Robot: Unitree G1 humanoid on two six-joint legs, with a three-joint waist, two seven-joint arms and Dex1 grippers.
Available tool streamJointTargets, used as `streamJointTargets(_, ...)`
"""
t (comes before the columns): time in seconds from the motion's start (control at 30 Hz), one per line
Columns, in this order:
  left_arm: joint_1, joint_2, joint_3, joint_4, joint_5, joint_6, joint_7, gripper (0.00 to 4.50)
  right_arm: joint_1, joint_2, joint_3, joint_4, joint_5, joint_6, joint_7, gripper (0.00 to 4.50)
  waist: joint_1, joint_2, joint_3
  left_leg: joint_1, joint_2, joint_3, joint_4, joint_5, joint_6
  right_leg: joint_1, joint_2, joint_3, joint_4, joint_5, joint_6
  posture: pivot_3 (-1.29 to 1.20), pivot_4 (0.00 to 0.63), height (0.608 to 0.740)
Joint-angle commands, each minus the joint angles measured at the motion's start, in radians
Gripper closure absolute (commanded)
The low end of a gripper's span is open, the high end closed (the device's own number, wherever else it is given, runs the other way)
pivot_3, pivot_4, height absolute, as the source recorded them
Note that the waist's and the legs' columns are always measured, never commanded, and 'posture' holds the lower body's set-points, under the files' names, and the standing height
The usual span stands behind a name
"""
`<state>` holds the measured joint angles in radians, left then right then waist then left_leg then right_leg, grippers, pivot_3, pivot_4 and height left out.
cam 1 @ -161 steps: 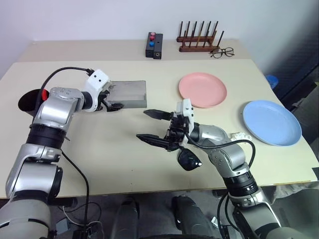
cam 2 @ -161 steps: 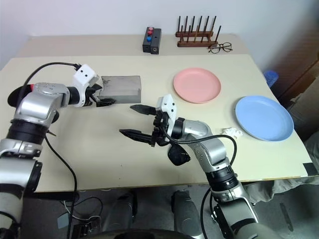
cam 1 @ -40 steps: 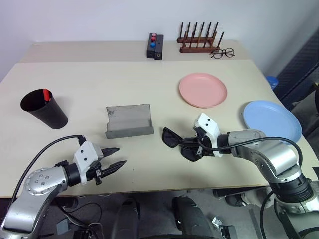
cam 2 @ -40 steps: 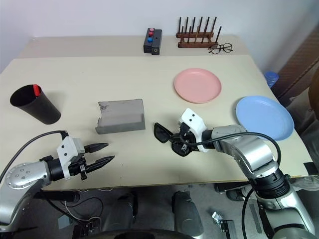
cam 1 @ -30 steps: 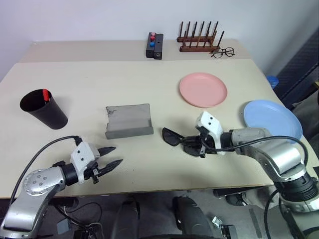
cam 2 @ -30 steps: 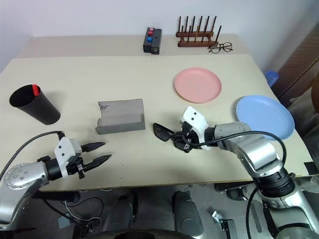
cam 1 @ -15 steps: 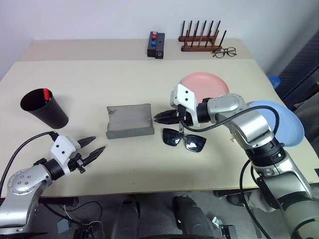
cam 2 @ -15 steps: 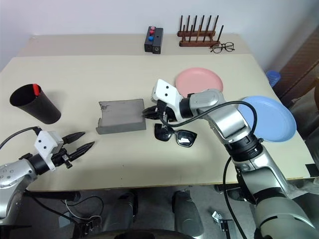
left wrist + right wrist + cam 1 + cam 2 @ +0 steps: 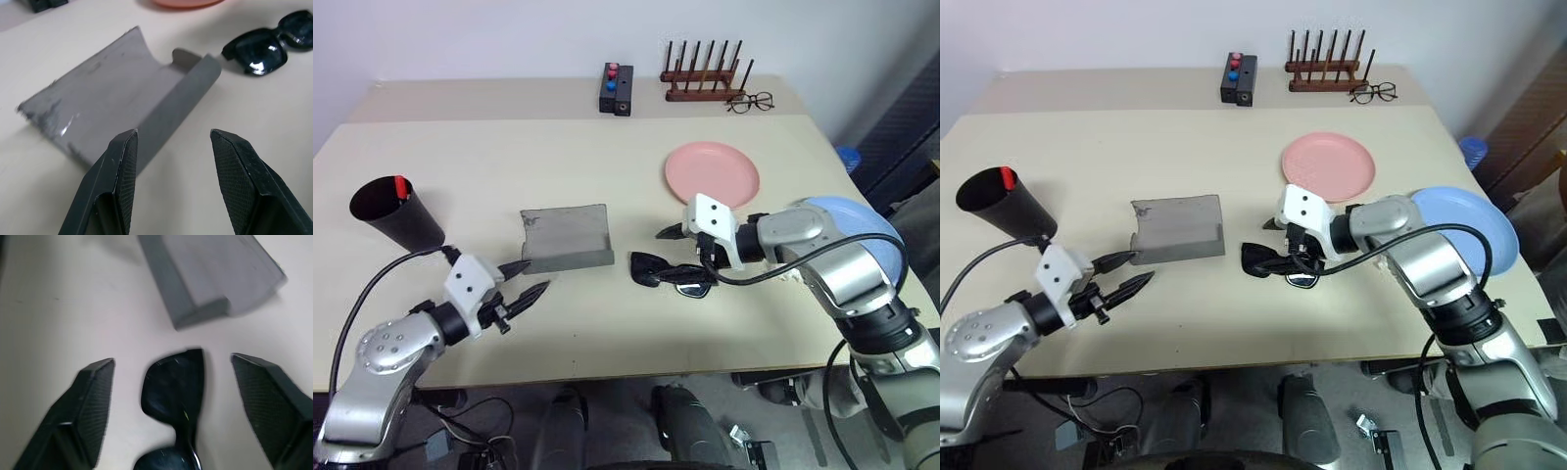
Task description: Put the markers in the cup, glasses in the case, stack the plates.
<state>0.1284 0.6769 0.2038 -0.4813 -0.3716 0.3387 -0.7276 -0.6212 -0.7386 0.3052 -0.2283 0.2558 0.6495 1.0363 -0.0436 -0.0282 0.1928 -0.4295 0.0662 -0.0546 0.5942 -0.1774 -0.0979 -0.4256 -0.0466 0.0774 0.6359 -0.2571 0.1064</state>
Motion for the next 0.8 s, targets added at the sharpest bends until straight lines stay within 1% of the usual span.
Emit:
streamJointTargets(0.03, -0.034, 0.016, -0.012, -0.038, -0.014, 0.03, -0.001, 2.09, 0.024, -0.023, -0.004, -0.021, -0.062, 0.002, -0.051, 0.61, 0.0, 0.0, 0.0, 0.0, 0.0, 0.0, 0.0, 0.0, 0.0, 0.0, 0.0, 0.0, 0.0, 0.0, 0.0, 0.0, 0.15, 0.74)
streamJointTargets(0.17, -0.053, 0.013, -0.027, -0.05, -0.015, 0.053, 0.009, 2.09, 0.046, -0.023, 0.014, -0.01, -0.124, -0.016, -0.083, 0.61, -0.001, 0.0, 0.0, 0.0, 0.0, 0.0, 0.0, 0.0, 0.0, 0.0, 0.0, 0.0, 0.0, 0.0, 0.0, 0.0, 0.15, 0.74)
streamJointTargets(0.3, -0.059, 0.011, -0.03, -0.066, -0.021, 0.072, 0.018, 2.09, 0.048, -0.018, 0.026, 0.002, -0.16, -0.026, -0.084, 0.61, 0.0, 0.0, 0.0, 0.0, 0.0, 0.0, 0.0, 0.0, 0.0, 0.0, 0.0, 0.0, 0.0, 0.0, 0.0, 0.0, 0.15, 0.74)
streamJointTargets(0.53, -0.001, 0.01, -0.003, -0.096, -0.024, 0.067, 0.016, 2.09, 0.045, -0.009, 0.046, -0.023, -0.212, 0.002, -0.104, 0.61, 0.0, 0.0, 0.0, 0.0, 0.0, 0.0, 0.0, 0.0, 0.0, 0.0, 0.0, 0.0, 0.0, 0.0, 0.0, 0.0, 0.15, 0.74)
streamJointTargets(0.7, 0.003, 0.008, -0.009, -0.083, -0.016, 0.057, 0.017, 2.09, 0.044, -0.001, 0.072, -0.026, -0.269, 0.011, -0.134, 0.61, 0.001, 0.0, 0.0, 0.0, 0.0, 0.0, 0.0, 0.0, 0.0, 0.0, 0.0, 0.0, 0.0, 0.0, 0.0, 0.0, 0.15, 0.74)
streamJointTargets(0.8, 0.007, 0.002, -0.016, -0.041, -0.002, 0.022, 0.004, 2.09, 0.04, 0.006, 0.081, -0.022, -0.288, 0.014, -0.143, 0.61, 0.001, 0.0, 0.0, 0.0, 0.0, 0.0, 0.001, 0.0, 0.0, 0.001, 0.0, 0.0, 0.0, 0.0, 0.0, 0.0, 0.15, 0.74)
